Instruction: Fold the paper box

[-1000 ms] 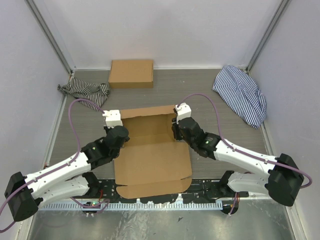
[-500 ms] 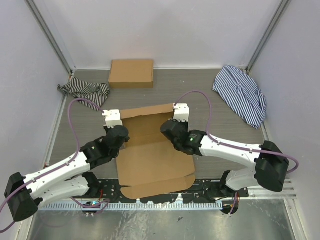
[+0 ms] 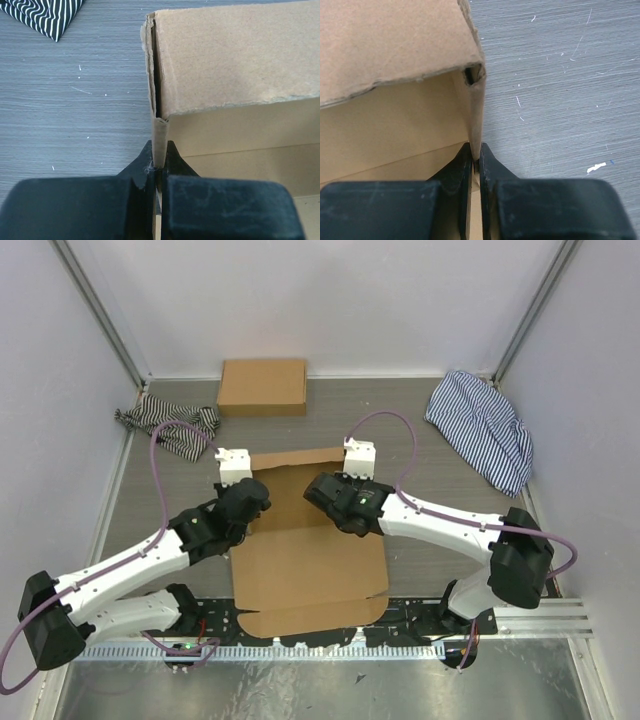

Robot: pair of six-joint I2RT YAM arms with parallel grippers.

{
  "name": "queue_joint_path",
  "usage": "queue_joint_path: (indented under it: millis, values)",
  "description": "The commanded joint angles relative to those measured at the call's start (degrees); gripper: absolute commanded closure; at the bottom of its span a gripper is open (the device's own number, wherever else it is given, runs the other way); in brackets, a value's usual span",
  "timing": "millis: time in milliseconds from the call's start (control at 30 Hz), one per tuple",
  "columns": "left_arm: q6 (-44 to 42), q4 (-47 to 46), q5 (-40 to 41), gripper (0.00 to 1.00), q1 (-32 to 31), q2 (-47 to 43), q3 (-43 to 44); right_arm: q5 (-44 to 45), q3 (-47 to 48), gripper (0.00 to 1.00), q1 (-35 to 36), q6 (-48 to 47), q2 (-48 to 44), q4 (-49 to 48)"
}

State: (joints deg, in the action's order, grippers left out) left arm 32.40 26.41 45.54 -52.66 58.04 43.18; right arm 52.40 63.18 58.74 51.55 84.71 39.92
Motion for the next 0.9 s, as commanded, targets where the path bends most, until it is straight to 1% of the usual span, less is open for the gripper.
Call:
queue_joint_path:
  millis: [0, 67, 100, 167, 233, 367, 433, 667, 767, 867]
  values:
    - [1.2, 1.1, -2.8, 0.90, -0.4, -0.2, 2.5, 0.5, 4.0, 0.98, -0.6, 2.1, -0.4, 3.1]
    - [1.2, 1.6, -3.2, 0.79, -0.4, -0.3, 2.7, 0.3, 4.2, 0.98, -0.5, 1.7, -0.2, 3.8]
    - [1.2, 2.0, -3.4, 0.76, -0.4, -0.4, 2.7, 0.2, 4.3, 0.98, -0.6, 1.9, -0.1, 4.3]
    - [1.2, 2.8, -3.8, 0.74, -0.4, -0.5, 3.0, -0.3, 4.0, 0.98, -0.7, 2.0, 0.1, 4.5]
    - [1.2, 3.4, -4.4, 0.68, -0.3, -0.9, 3.3, -1.0, 3.7, 0.99, -1.2, 2.0, 0.1, 4.6]
    - [1.2, 6.1, -5.0, 0.59, -0.4, -1.6, 4.9, -2.7, 3.1, 0.99, -2.6, 2.3, -0.4, 4.4]
    - [1.2, 7.6, -5.0, 0.58, -0.3, -2.2, 6.2, -4.5, 2.8, 0.99, -4.1, 2.3, -0.8, 4.4]
    - [1.1, 12.0, -5.9, 0.58, -0.4, -4.4, 9.9, -19.6, -1.7, 0.99, -13.3, 4.8, -3.0, 2.7]
    - [1.3, 12.6, -6.3, 0.58, -0.3, -6.0, 10.3, -24.2, -3.9, 0.99, -15.1, 9.0, -4.1, 2.2]
    - [1.7, 14.5, -6.0, 0.59, -0.3, -6.7, 11.7, -28.6, -5.5, 0.99, -15.4, 16.7, -5.1, 2.5]
